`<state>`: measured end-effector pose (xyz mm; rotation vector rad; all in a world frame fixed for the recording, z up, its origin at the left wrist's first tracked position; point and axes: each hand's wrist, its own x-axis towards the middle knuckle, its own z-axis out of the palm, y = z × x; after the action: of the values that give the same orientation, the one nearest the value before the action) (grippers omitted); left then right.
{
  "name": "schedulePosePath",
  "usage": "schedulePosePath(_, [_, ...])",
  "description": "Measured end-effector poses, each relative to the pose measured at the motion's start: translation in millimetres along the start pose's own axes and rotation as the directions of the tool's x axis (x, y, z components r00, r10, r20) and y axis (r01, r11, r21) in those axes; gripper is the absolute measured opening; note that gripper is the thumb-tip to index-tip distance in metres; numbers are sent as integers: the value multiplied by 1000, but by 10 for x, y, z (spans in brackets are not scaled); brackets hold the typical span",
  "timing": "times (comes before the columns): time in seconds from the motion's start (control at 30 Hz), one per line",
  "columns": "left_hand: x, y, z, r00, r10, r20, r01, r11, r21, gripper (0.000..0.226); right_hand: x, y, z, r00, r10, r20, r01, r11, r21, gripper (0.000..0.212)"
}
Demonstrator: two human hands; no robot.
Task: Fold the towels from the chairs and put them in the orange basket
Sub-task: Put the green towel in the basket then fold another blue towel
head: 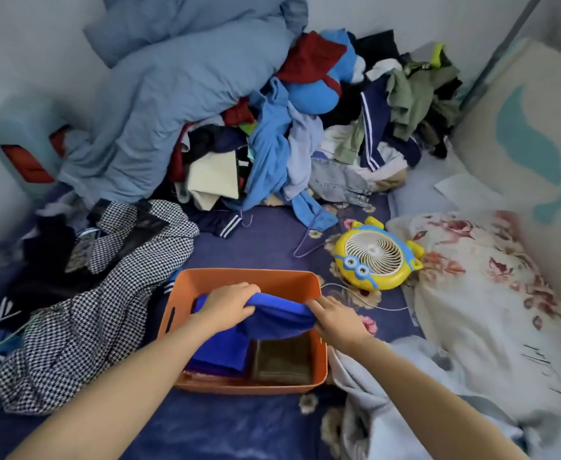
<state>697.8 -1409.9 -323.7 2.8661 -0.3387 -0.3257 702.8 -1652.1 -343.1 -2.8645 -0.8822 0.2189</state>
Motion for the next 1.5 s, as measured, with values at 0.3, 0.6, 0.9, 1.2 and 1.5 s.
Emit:
schedulePosePath(0.3, [715, -228, 387, 966, -190, 174, 240, 911, -335, 14, 685, 342, 266, 967, 148, 209, -173, 980, 103, 48])
schedulePosePath(0.6, [825, -390, 1132, 949, -296, 112, 316, 874, -369, 45, 804, 73, 923, 968, 208, 143, -194, 975, -107, 30])
schedulePosePath(0.9, [335, -204, 2141, 859, -110, 500, 20, 983, 182, 51, 669, -140, 1841, 636, 242, 733, -52, 961, -272, 42])
schedulePosePath(1.2, [211, -295, 1833, 920, -80, 383, 9, 983, 183, 51, 632, -185, 1663, 746, 252, 616, -109, 959, -260, 40])
schedulePosePath(1.5, [-25, -407, 809, 999, -39, 18, 33, 966, 256, 44, 519, -88, 580, 956, 294, 16, -291, 950, -110, 34])
